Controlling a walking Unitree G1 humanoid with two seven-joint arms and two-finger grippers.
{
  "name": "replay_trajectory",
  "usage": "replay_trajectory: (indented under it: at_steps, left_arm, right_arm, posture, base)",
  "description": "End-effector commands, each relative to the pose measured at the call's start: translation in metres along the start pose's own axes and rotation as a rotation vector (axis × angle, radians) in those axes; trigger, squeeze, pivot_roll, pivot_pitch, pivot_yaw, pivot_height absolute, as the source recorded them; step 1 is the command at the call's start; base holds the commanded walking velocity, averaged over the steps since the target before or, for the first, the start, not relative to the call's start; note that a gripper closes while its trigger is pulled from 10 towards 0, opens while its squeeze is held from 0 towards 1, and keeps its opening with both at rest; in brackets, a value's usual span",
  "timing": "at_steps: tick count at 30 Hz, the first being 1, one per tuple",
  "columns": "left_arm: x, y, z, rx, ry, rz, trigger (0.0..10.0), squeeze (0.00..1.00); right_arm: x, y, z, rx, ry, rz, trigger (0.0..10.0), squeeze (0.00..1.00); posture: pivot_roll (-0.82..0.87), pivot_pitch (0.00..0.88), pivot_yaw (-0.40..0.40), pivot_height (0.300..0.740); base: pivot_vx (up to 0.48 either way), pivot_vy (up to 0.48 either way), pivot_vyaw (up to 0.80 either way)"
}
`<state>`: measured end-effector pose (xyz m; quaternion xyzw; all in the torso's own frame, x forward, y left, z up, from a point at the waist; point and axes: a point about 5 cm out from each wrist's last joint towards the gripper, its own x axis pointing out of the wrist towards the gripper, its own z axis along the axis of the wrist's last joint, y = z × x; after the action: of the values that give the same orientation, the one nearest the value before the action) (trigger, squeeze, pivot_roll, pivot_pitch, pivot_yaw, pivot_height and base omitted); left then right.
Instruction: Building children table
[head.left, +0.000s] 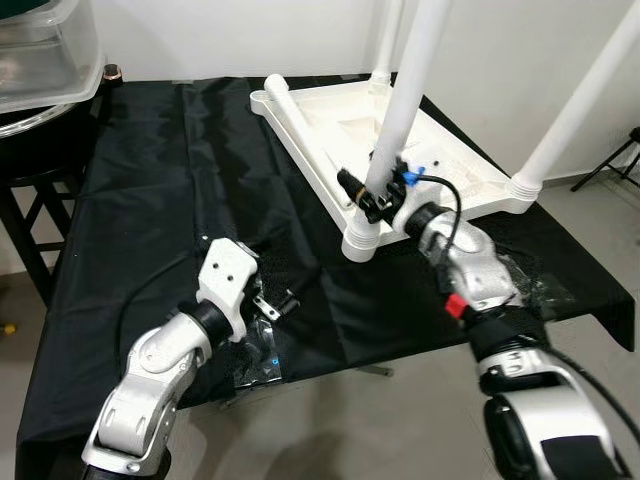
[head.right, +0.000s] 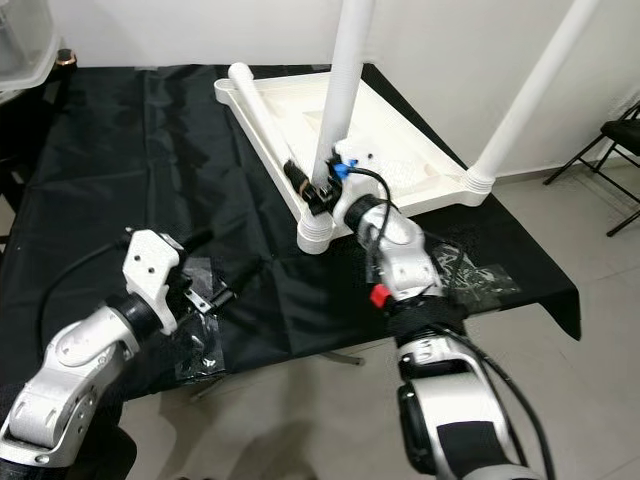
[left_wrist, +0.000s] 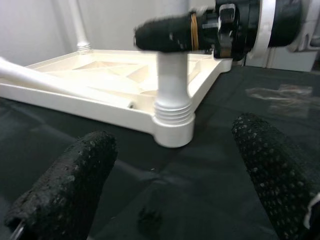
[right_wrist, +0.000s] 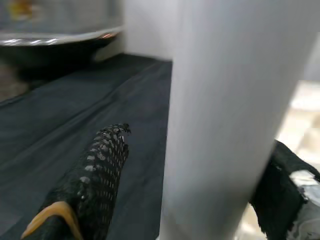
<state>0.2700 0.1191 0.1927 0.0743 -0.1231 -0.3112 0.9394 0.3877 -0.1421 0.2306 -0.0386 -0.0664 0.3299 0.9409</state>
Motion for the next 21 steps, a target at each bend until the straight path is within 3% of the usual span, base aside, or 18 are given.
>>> replay_trajectory:
  at_steps: [1,7,16,17,21]
  left_arm:
    - [-0.001,-0.005,0.000,-0.018,-0.008,-0.021,10.0,0.00]
    - [-0.003,-0.008,0.001,-0.028,-0.005,-0.052,10.0,0.00]
    - [-0.004,-0.008,0.001,-0.021,0.000,-0.048,10.0,0.00]
    - [-0.005,-0.008,0.000,-0.021,0.004,-0.047,10.0,0.00]
    - [-0.005,-0.007,0.000,-0.023,0.005,-0.043,10.0,0.00]
  right_arm:
    - [0.003,0.009,-0.004,0.011,0.033,0.134,10.0,0.00]
    - [0.007,-0.003,0.006,0.045,0.066,0.229,10.0,0.00]
    - [0.008,-0.006,0.011,0.061,0.106,0.315,10.0,0.00]
    - [0.009,-0.007,0.011,0.029,0.106,0.290,0.0,0.00]
    - [0.011,-0.009,0.010,-0.017,0.098,0.210,0.0,0.00]
  posture:
    - [0.08,0.107,-0.082,0.740]
    - [0.09,0.104,-0.086,0.740]
    - [0.09,0.109,-0.089,0.740]
    - [0.09,0.113,-0.088,0.740]
    - [0.09,0.116,-0.090,0.740]
  base:
    - [0.000,0.000,0.00]
    - [0.000,0.000,0.00]
    - [0.000,0.000,0.00]
    - [0.000,0.000,0.00]
    - [0.000,0.000,0.00]
